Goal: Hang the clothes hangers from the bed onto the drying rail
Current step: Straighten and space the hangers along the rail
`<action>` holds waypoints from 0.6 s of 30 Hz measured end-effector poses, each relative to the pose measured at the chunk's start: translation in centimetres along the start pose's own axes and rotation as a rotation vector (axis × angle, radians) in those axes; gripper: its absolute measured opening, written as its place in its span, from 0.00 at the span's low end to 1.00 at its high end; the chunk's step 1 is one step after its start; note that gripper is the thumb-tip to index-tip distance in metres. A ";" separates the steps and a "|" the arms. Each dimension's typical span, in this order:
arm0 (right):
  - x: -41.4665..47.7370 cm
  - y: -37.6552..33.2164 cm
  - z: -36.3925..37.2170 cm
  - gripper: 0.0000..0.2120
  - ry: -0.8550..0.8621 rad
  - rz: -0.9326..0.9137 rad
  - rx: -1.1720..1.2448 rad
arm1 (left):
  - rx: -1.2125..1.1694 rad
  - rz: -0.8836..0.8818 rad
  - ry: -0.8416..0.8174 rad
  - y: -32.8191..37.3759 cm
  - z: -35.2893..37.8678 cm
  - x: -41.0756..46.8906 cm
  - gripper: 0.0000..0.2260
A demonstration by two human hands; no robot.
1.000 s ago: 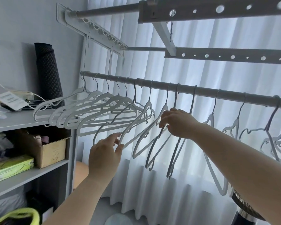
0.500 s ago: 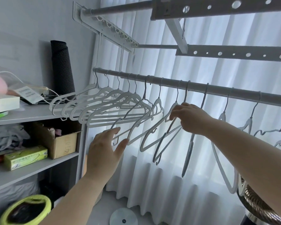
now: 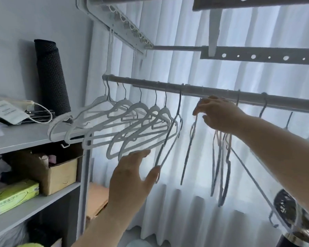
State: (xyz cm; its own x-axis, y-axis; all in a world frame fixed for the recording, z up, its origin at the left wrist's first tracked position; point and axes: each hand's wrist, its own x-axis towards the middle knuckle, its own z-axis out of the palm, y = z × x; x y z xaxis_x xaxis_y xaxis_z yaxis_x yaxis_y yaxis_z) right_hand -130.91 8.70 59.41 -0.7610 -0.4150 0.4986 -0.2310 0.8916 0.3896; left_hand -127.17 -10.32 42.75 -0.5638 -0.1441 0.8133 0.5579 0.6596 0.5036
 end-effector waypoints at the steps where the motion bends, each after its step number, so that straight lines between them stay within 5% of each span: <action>1: 0.7 -0.5 0.2 0.18 0.021 0.018 0.004 | -0.026 0.053 0.014 -0.9 -0.2 0.5 0.19; 8: 4.1 -3.3 1.5 0.17 0.004 0.099 -0.007 | -0.049 0.298 0.153 -5.5 -1.5 3.1 0.10; 18: 6.9 -5.5 1.6 0.18 -0.052 0.108 -0.086 | -0.074 0.209 0.159 -8.5 -2.2 4.2 0.11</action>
State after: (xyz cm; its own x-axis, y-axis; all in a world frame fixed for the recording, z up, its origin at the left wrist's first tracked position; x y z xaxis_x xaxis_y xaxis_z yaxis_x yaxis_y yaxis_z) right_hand -135.85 1.27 59.46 -0.8093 -0.3060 0.5015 -0.0952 0.9107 0.4020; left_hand -132.88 -18.15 42.53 -0.3323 -0.1280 0.9345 0.6986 0.6322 0.3350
